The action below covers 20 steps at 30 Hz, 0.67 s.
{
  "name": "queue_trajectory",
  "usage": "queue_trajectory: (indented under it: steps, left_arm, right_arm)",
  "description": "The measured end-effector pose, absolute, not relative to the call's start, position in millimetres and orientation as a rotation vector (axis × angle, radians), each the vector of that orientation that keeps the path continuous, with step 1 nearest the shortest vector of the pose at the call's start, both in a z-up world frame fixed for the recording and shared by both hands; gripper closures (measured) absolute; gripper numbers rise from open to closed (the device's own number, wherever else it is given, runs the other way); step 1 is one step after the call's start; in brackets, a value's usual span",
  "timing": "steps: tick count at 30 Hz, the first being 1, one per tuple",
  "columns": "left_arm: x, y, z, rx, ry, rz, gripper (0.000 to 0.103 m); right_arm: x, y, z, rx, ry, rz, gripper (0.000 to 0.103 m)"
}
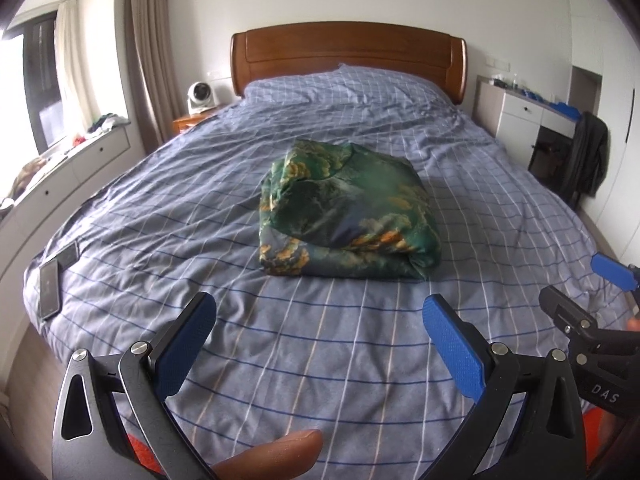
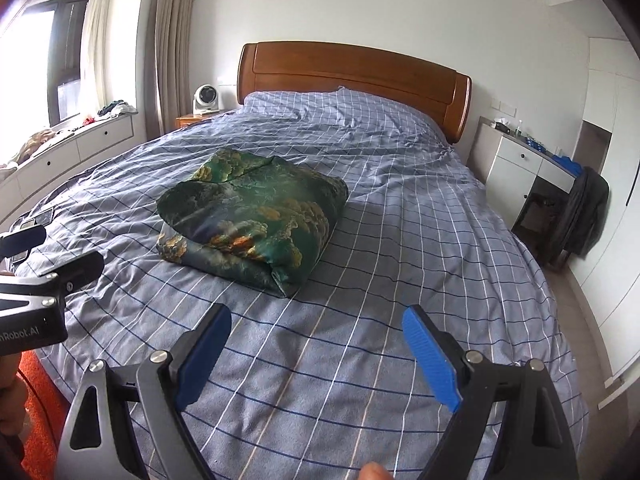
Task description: Fold large clothes
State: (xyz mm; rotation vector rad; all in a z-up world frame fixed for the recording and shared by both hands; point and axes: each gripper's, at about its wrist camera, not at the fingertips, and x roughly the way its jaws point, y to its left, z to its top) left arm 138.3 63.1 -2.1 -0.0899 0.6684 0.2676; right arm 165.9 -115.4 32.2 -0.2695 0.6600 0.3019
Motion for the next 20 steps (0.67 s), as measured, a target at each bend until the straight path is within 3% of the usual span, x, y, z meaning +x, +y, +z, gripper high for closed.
queue_trajectory:
  steps: [20]
  left_arm:
    - [125.8, 64.4, -1.4, -0.077, 0.636, 0.26, 0.0]
  right_arm:
    - [157.5, -102.9, 31.6, -0.282, 0.675, 0.325, 0.014]
